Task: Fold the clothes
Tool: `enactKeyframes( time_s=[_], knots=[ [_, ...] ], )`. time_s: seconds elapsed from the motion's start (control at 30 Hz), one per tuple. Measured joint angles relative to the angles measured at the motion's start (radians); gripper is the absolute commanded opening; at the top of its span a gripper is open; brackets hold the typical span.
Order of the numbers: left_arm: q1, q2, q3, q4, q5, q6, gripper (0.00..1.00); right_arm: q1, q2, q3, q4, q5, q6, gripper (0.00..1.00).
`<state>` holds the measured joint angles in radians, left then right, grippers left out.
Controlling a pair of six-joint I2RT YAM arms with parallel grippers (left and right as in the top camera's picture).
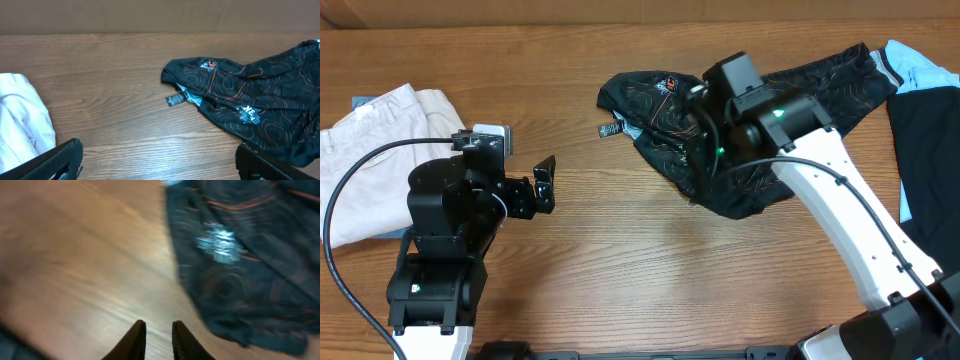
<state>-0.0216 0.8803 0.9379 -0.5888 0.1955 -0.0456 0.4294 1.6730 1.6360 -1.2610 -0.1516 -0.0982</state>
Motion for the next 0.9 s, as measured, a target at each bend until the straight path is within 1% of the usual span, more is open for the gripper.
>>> enactKeyframes(
  time_s=[0.1, 0.2, 0.33, 0.37, 0.4, 0.47, 0.57, 0.6, 0.63, 0.7, 0.73, 0.77, 0.8, 0.87, 0.9],
  knots=[
    [0.0, 0.0, 0.0, 0.0, 0.0, 0.0, 1.0, -0.039, 0.028, -0.012, -0.011, 0.032, 0.016, 0.43],
    [0.0, 0.0, 0.0, 0.001, 0.0, 0.0, 1.0, -0.046, 0.063, -0.092, 0.008, 0.02, 0.033, 0.53],
    [0.0, 0.0, 0.0, 0.002, 0.0, 0.0, 1.0, -0.04, 0.077, -0.224, 0.067, 0.005, 0.042, 0.57],
    [0.0, 0.0, 0.0, 0.002, 0.0, 0.0, 1.0, -0.041, 0.08, -0.286, 0.118, 0.002, 0.043, 0.61],
    [0.0, 0.0, 0.0, 0.002, 0.0, 0.0, 1.0, -0.041, 0.088, -0.316, 0.131, 0.002, 0.046, 0.62],
    [0.0, 0.0, 0.0, 0.002, 0.0, 0.0, 1.0, -0.04, 0.098, -0.391, 0.217, 0.001, 0.046, 0.64],
    [0.0, 0.0, 0.0, 0.003, 0.0, 0.0, 1.0, -0.041, 0.103, -0.489, 0.352, 0.0, 0.047, 0.65],
    [0.0, 0.0, 0.0, 0.003, 0.0, 0.0, 1.0, -0.04, 0.104, -0.537, 0.41, -0.001, 0.045, 0.62],
    [0.0, 0.0, 0.0, 0.002, 0.0, 0.0, 1.0, -0.041, 0.104, -0.552, 0.425, 0.0, 0.047, 0.57],
    [0.0, 0.0, 0.0, 0.003, 0.0, 0.0, 1.0, -0.041, 0.105, -0.606, 0.497, 0.018, 0.043, 0.33],
    [0.0, 0.0, 0.0, 0.003, 0.0, 0.0, 1.0, -0.04, 0.105, -0.617, 0.52, 0.03, 0.046, 0.23],
    [0.0, 0.0, 0.0, 0.003, 0.0, 0.0, 1.0, -0.041, 0.105, -0.625, 0.549, 0.042, 0.048, 0.22],
    [0.0, 0.0, 0.0, 0.003, 0.0, 0.0, 1.0, -0.041, 0.105, -0.627, 0.581, 0.058, 0.047, 0.19],
    [0.0, 0.0, 0.0, 0.002, 0.0, 0.0, 1.0, -0.04, 0.105, -0.627, 0.603, 0.073, 0.051, 0.06],
    [0.0, 0.0, 0.0, 0.002, 0.0, 0.0, 1.0, -0.041, 0.105, -0.627, 0.613, 0.081, 0.047, 0.04]
  ],
)
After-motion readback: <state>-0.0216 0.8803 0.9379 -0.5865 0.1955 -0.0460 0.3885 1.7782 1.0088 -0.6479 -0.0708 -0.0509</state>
